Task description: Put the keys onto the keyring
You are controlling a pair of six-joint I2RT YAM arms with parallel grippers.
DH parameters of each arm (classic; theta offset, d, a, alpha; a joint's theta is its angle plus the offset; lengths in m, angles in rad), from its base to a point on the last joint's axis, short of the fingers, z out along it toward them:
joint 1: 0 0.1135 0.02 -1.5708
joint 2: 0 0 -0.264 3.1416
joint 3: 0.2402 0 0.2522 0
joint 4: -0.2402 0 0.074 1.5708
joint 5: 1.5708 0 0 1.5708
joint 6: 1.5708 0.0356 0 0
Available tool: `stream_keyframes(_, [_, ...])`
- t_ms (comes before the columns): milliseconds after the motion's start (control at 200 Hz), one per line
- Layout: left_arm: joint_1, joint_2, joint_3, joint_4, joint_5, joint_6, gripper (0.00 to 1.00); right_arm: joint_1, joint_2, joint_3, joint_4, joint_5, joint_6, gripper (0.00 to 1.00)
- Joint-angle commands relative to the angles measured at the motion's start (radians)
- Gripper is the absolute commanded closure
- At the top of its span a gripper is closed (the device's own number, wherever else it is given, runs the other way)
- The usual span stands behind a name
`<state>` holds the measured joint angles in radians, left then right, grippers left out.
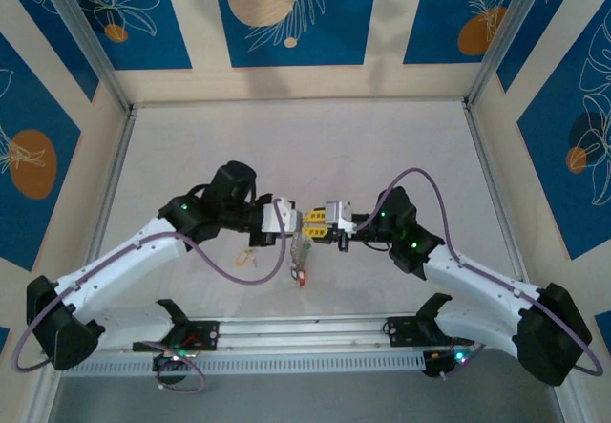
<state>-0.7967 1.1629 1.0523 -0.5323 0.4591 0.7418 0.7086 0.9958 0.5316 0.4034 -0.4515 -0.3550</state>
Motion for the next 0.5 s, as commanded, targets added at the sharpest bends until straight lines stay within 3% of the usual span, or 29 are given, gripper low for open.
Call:
stream_keyframes(0, [-0.031,0.021,0.083,-0.136,-0.137,0.048,1.0,-0.005,-0.015,0.048,-0.155,0.05,-0.078,0.77])
stream_keyframes(495, [-0.041,0.049,0.151,-0.161,-0.119,-0.004,1.0,0.004,0.034,0.056,-0.145,0.006,-0.011,0.71])
